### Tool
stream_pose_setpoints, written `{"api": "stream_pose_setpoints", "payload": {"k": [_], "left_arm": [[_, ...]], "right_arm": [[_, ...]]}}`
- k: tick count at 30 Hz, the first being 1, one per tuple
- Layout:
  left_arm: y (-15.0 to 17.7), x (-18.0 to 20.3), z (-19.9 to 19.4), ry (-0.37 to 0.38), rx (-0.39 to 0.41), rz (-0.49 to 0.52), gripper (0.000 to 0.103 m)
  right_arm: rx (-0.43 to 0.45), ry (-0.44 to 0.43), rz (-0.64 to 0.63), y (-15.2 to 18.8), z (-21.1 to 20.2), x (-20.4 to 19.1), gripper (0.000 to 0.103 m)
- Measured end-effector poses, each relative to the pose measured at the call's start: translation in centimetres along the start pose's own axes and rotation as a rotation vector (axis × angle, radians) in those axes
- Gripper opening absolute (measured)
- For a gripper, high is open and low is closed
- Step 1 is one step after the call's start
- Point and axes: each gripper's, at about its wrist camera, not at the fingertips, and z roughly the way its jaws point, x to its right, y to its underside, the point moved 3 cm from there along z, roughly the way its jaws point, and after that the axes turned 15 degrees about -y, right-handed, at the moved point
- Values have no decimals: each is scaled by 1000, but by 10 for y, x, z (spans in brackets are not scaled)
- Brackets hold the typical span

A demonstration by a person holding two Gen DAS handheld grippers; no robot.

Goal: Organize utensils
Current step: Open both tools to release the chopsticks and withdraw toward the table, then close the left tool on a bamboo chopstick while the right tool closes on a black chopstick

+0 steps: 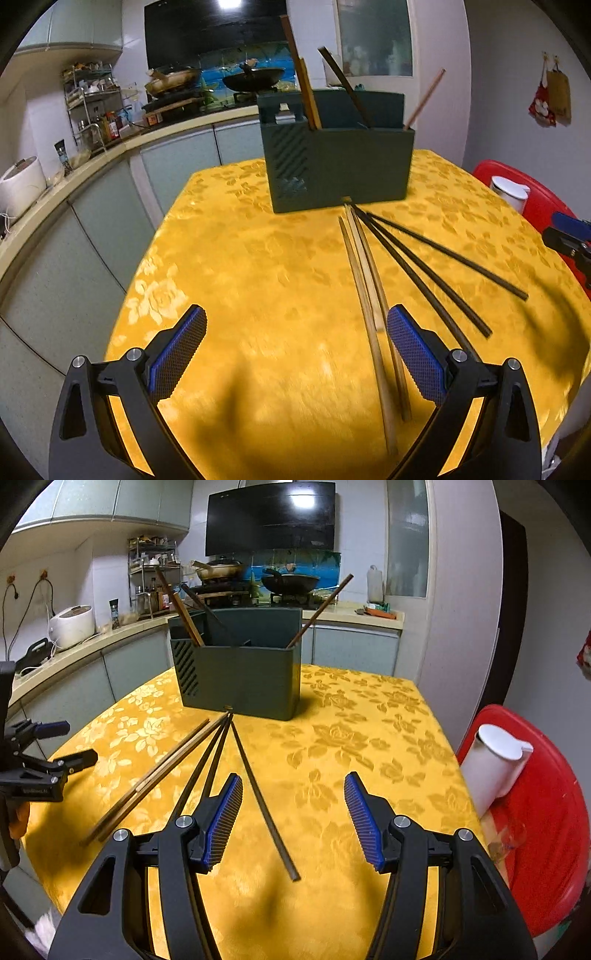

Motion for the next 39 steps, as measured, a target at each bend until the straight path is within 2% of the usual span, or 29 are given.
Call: {"api": "stream_pose_setpoints", "payload": {"k": [11,17,19,22,27,31,34,39], "left_arm": [[49,20,-20,84,-46,61,93],[61,25,-25,115,-63,71,75],[63,26,-22,112,-74,79,65],[67,27,-17,121,-100,78,55],[67,28,-17,137,-97,78,50],[65,23,-14,104,-97,66,40],[64,16,-11,108,-112,30,35],[65,18,-12,128,-101,32,34]], "right_arm": [[-35,11,0,16,3,1,56],[-45,13,4,21,4,2,56],[-51,14,7,23,5,4,56],[-58,22,15,25,5,7,56],[-66,29,31,28,7,14,56],[-87,23,33,33,11,17,56],[-121,4,26,38,18,16,56],[-177,-20,-5,46,31,10,51]]}}
